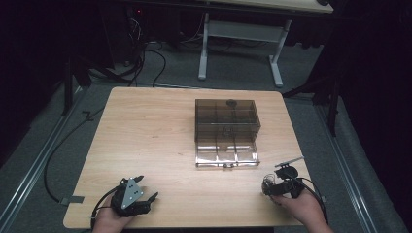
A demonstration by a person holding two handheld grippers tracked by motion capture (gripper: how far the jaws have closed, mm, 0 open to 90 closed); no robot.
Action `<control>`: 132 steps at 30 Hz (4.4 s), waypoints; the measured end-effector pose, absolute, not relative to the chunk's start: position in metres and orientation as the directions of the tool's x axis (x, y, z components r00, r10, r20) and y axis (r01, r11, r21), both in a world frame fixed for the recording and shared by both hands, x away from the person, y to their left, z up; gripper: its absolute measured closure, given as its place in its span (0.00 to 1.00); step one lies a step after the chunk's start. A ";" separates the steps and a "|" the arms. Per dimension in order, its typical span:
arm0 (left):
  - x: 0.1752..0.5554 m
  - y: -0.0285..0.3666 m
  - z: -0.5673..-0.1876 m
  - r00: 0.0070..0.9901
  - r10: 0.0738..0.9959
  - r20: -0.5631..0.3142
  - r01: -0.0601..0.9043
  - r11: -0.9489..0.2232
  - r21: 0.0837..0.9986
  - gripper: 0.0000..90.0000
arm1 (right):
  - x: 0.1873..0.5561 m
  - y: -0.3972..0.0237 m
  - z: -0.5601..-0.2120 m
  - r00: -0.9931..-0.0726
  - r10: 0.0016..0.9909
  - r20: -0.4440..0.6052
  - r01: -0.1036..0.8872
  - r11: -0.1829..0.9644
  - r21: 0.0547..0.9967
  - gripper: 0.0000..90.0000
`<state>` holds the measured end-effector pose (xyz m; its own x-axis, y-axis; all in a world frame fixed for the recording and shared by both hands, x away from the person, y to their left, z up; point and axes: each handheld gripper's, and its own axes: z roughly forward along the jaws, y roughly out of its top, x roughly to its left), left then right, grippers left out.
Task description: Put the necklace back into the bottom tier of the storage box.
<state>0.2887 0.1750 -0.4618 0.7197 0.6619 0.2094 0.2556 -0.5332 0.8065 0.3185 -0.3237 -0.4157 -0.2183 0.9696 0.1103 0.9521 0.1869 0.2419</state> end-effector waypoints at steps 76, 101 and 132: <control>0.289 0.175 -0.462 0.728 0.653 0.209 0.251 -0.537 0.806 0.26 | 0.340 -0.312 -0.397 -0.394 0.919 -0.015 0.913 0.393 0.110 0.86; 0.289 0.175 -0.462 0.728 0.653 0.209 0.249 -0.536 0.807 0.26 | 0.353 -0.298 -0.354 -0.442 0.896 -0.034 0.881 0.441 0.171 0.86; 0.289 0.176 -0.462 0.730 0.651 0.207 0.249 -0.535 0.807 0.26 | 0.394 -0.248 -0.344 -0.516 0.856 -0.039 0.837 0.513 0.191 0.86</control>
<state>0.2885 0.1756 -0.4617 0.7302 0.6511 0.2068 0.2486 -0.5352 0.8073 0.3941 -0.2475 -0.3439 -0.5159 0.8558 -0.0391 0.8368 0.5132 0.1908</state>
